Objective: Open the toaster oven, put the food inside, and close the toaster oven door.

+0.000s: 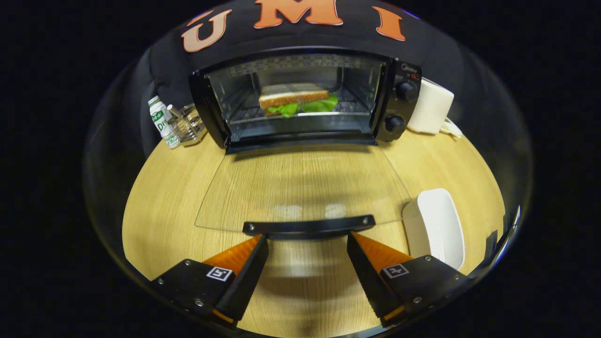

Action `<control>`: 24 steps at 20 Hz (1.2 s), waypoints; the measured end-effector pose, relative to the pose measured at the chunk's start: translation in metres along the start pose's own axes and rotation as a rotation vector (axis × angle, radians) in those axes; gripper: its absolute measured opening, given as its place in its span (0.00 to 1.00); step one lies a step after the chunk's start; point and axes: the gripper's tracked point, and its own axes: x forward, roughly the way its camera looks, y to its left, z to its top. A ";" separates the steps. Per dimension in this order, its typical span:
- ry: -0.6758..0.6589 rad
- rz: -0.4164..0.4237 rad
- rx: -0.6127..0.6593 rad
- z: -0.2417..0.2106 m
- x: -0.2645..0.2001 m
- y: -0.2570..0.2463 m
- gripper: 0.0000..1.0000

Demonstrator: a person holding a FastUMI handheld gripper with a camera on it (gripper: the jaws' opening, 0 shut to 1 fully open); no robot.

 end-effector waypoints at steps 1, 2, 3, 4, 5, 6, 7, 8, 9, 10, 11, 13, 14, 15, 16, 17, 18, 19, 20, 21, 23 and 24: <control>-0.012 -0.005 -0.018 0.005 -0.002 0.000 1.00; -0.025 -0.008 -0.031 0.010 -0.005 -0.001 1.00; -0.033 -0.008 -0.026 0.013 -0.007 -0.001 1.00; -0.042 -0.007 -0.018 0.015 -0.010 0.000 1.00; -0.044 -0.007 -0.017 0.017 -0.012 -0.001 1.00; -0.050 -0.008 -0.019 0.019 -0.014 -0.001 1.00; -0.059 -0.008 -0.020 0.023 -0.016 -0.001 1.00; -0.068 -0.007 -0.018 0.026 -0.018 -0.001 1.00; -0.078 -0.006 -0.014 0.030 -0.019 -0.001 1.00; -0.090 -0.005 -0.013 0.033 -0.022 -0.001 1.00; -0.093 -0.005 -0.013 0.036 -0.023 -0.002 1.00; -0.105 -0.005 -0.009 0.042 -0.027 -0.002 1.00; -0.111 -0.005 -0.007 0.045 -0.029 -0.002 1.00; -0.123 -0.005 -0.007 0.049 -0.032 -0.002 1.00; -0.137 -0.004 -0.009 0.055 -0.034 -0.002 1.00; -0.149 -0.003 -0.006 0.060 -0.037 -0.002 1.00; -0.161 -0.002 -0.002 0.068 -0.032 0.002 1.00; -0.173 -0.001 0.005 0.074 -0.034 0.002 1.00; -0.182 -0.001 0.011 0.079 -0.036 0.002 1.00; -0.193 0.000 0.015 0.083 -0.038 0.003 1.00; -0.220 0.001 0.015 0.096 -0.040 0.002 1.00; -0.234 0.001 0.017 0.103 -0.042 0.003 1.00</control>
